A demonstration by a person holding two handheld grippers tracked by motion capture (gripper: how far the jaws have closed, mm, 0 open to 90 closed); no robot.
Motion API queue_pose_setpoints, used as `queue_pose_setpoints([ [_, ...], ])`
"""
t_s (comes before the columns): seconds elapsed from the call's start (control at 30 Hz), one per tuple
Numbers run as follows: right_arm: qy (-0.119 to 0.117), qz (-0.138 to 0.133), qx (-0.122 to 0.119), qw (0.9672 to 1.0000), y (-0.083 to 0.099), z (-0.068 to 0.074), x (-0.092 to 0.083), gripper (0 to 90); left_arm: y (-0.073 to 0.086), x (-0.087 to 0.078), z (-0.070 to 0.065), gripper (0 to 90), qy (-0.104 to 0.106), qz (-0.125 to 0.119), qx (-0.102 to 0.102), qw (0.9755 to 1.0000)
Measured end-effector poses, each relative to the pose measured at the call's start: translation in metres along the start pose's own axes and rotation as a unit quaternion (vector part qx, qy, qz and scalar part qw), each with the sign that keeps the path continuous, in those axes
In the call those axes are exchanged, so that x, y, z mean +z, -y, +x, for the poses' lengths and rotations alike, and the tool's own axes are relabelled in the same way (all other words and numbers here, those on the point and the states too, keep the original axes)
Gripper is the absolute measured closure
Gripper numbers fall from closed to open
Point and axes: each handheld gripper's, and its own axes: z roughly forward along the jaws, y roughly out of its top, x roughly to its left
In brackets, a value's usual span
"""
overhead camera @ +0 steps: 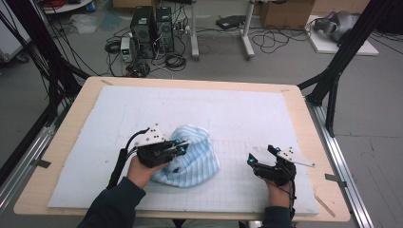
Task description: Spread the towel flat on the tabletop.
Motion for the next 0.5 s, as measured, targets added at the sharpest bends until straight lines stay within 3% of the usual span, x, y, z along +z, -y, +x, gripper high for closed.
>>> queue_pose_setpoints([
  [0.07, -0.009, -0.002, -0.013, 0.9999, -0.004, 0.009, 0.003, 11.2, -0.001, -0.001, -0.003, 84.2, -0.01, -0.006, 0.01, 0.9999],
  [0.1, -0.016, 0.011, -0.038, 0.9991, -0.007, 0.021, 0.011, 11.2, -0.002, -0.003, -0.003, 84.2, -0.018, -0.008, 0.017, 0.9997],
  [0.13, -0.016, 0.011, -0.038, 0.9991, -0.007, 0.021, 0.011, 11.2, -0.002, -0.004, -0.002, 84.2, -0.025, -0.007, 0.021, 0.9994],
  [0.23, -0.038, 0.033, -0.056, 0.9971, -0.008, 0.041, 0.026, 11.1, -0.001, -0.008, 0.005, 84.2, -0.05, -0.001, 0.018, 0.9986],
  [0.43, -0.078, 0.057, -0.027, 0.9949, -0.009, 0.069, 0.053, 12.1, 0.003, -0.018, 0.019, 84.0, -0.08, 0.0, 0.002, 0.9968],
  [0.5, -0.094, 0.072, -0.028, 0.9926, -0.007, 0.076, 0.06, 21.8, 0.005, -0.02, 0.023, 83.8, -0.089, 0.003, -0.003, 0.996],
])
